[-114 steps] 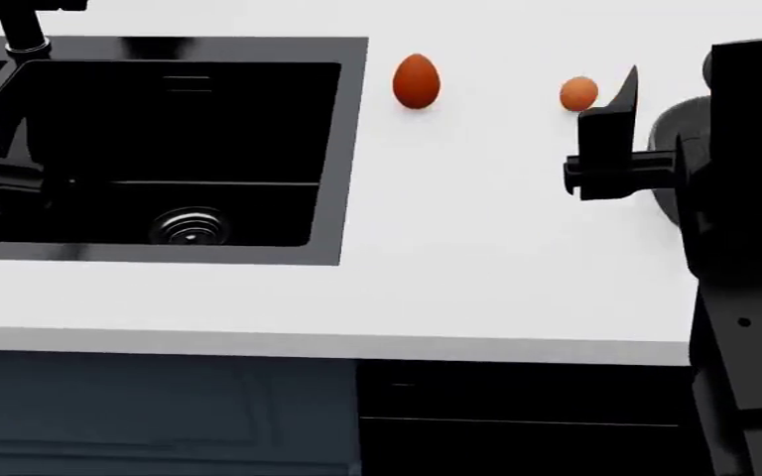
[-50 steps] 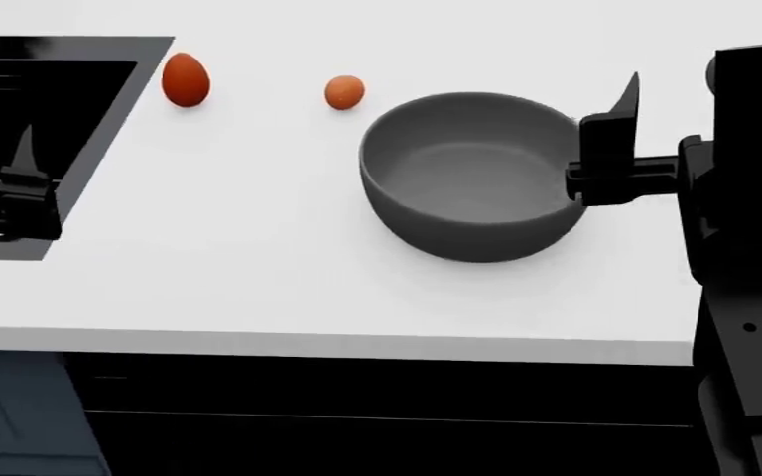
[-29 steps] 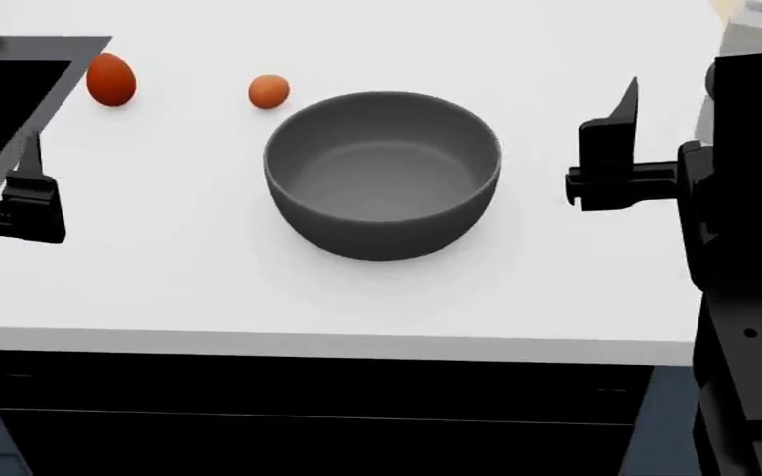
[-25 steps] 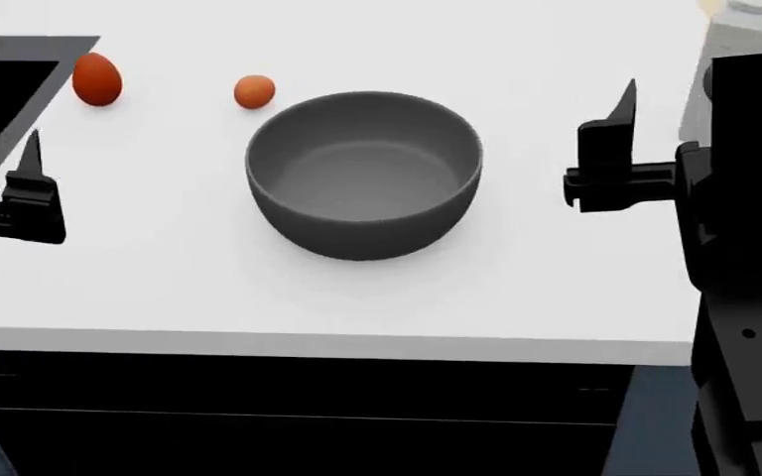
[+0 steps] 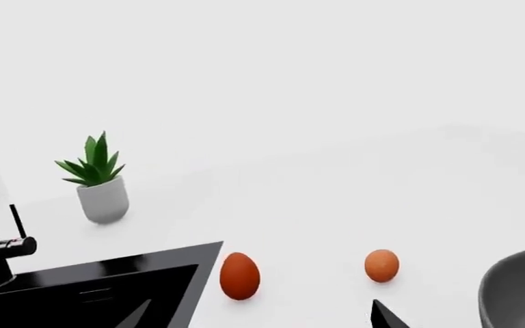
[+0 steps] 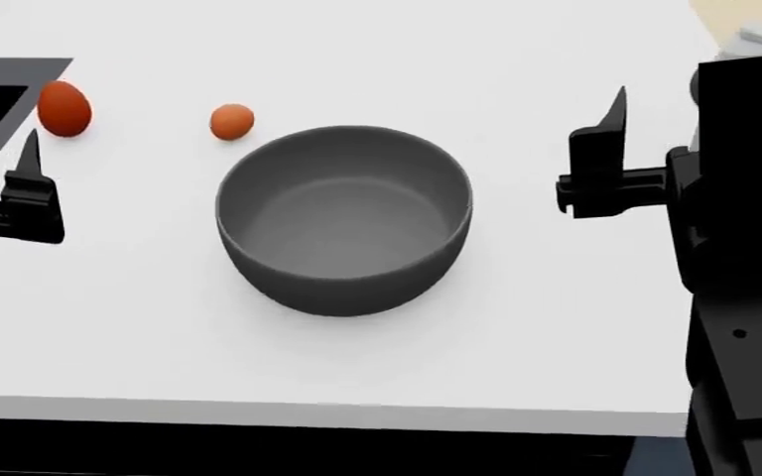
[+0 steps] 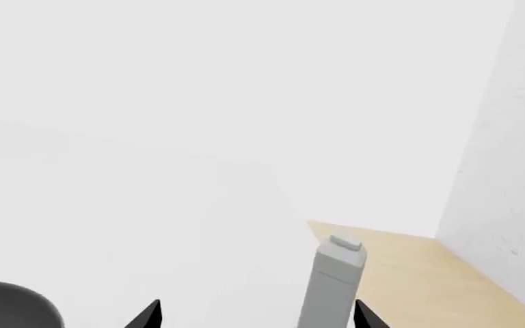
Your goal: Place the eggs and milk next to the bowl.
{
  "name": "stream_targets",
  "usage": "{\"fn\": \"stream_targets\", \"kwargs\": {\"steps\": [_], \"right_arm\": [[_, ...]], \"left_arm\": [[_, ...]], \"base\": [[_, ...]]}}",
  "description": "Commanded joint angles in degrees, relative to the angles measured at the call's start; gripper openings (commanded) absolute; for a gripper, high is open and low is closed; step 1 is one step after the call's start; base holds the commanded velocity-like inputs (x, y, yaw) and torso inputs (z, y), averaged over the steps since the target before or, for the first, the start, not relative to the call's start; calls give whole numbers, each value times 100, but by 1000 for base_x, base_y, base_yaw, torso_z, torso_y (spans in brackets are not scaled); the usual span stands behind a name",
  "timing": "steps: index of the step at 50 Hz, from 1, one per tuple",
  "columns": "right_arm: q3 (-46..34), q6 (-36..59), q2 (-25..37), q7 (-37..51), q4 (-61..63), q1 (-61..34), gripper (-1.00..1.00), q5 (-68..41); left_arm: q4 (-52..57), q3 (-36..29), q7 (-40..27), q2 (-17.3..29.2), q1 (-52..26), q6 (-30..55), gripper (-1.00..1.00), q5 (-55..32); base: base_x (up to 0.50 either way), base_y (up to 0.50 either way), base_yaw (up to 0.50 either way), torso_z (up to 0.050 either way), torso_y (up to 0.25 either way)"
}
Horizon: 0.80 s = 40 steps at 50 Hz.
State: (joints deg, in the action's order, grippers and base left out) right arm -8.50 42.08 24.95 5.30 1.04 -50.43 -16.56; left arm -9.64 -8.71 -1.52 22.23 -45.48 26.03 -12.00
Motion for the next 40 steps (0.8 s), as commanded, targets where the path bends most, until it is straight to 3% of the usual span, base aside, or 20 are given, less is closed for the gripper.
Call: {"fn": "stream_targets", "kwargs": {"steps": [1,40], "right_arm": [[138,13,-95,-175,27,27,100,76],[17,150,-65,-134,134,-49,100,70]], "left_arm": [[41,148,172,-98,14,-60,100,49],[172,156,138,-41,114,-67,100,-23]], "base": [[449,0,0,0,0],[452,0,0,0,1]]}}
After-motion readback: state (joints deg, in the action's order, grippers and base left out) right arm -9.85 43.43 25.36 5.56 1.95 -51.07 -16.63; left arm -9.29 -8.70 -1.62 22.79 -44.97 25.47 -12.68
